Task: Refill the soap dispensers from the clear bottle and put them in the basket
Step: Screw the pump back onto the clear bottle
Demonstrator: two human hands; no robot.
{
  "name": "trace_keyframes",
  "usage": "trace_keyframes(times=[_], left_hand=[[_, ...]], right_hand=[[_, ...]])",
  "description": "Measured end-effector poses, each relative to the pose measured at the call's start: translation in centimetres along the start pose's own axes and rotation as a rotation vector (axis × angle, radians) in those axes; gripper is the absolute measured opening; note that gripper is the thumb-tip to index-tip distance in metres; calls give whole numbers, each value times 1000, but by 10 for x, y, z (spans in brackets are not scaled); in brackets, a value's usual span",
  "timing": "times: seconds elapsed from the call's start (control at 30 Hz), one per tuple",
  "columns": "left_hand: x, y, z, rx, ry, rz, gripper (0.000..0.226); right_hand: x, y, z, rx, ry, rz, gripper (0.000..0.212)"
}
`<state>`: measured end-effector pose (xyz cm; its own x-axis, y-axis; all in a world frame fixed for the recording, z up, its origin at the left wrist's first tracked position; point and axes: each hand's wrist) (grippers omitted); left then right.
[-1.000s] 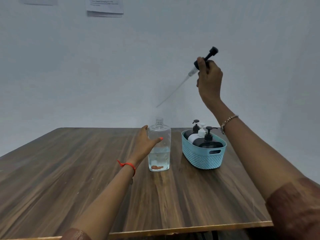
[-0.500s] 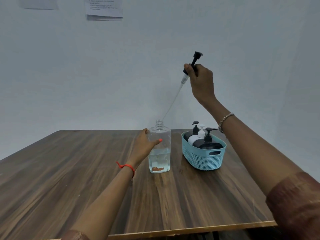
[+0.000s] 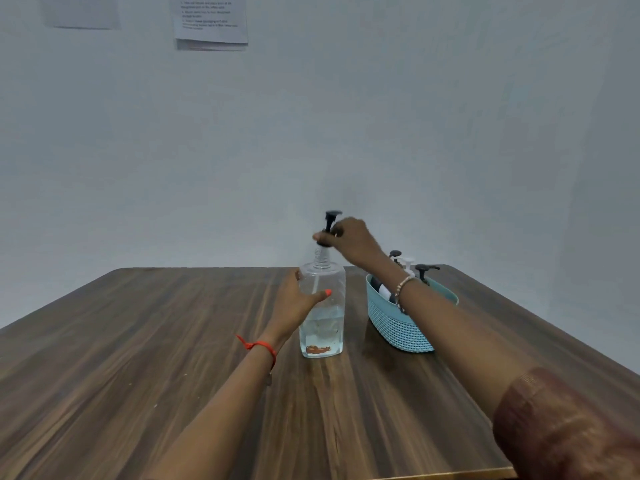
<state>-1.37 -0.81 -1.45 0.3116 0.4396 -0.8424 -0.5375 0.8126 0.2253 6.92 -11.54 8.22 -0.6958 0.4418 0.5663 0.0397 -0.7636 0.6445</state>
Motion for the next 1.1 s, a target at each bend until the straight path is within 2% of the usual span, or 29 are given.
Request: trace_keyframes(times=[0.1,0.27,0.5,0.6,0.73,0.87,0.97,1.03,1.1], left_hand=[[6,-1,4,-6,7,26,57],[12,-4,10,9,25,26,61],[14,-5,12,44,51,-26,65],[16,-5,13,49,56,-6,67],[18,-4,12,61,56,-6,71],[17,-5,13,68,59,-10,71],[18,-6,15,66,55,-4,71],[20,-6,15,64,56,-15,70],[19,-6,14,63,57,-28,70]], right_hand=[[-10,-17,-3,41,-29,40,53],[-16,-27,-6,-64,-9,107,54],[-16,-24,0,57,11,221,51],[-16,-29,-2,-37,10,235,47],[-13,-37,-8,-121,-3,246,55],[-14,-22,-6,-9,-154,266,57],[-22,-15,-7,77,-116,394,21],[-23,-13,-11,148,-72,518,37],[-23,-13,-12,170,-45,557,37]])
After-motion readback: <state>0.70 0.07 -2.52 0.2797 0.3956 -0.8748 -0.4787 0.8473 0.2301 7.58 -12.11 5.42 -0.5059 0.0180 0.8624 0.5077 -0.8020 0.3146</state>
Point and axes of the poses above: each hand's wrist, its own z-axis towards the middle knuckle, its own y-axis out of the back of the hand, x = y × z, and after that the axes turned 5 degrees about -y, right-handed
